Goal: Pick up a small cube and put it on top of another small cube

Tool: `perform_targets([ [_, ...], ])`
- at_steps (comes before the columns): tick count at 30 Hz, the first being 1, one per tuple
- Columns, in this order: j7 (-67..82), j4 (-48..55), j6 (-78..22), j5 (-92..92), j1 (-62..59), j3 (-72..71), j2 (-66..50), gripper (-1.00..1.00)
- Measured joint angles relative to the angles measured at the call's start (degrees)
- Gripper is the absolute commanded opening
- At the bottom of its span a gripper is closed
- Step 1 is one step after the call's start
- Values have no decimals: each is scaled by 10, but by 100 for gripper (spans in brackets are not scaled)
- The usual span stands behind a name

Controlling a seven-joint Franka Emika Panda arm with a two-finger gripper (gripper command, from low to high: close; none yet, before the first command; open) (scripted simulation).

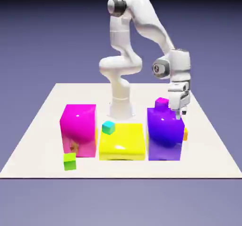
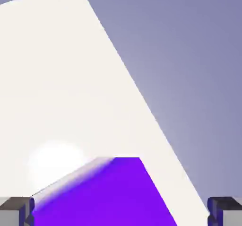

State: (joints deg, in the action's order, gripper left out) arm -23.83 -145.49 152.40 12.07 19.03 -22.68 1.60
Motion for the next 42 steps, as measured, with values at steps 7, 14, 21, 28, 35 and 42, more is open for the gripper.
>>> perform_targets([
  [7, -43, -3, -74, 80, 43, -80, -126, 0],
  [14, -138, 12, 8, 212, 105, 16, -240, -100],
  [21, -51, -1, -67, 92, 49, -71, -137, -100],
  [28, -23, 15, -184, 88, 118, -17, 3, -100],
  [35, -44, 35, -339, -2, 104, 40, 148, -100],
  [42, -100, 52, -500, -165, 11, 81, 275, -100],
])
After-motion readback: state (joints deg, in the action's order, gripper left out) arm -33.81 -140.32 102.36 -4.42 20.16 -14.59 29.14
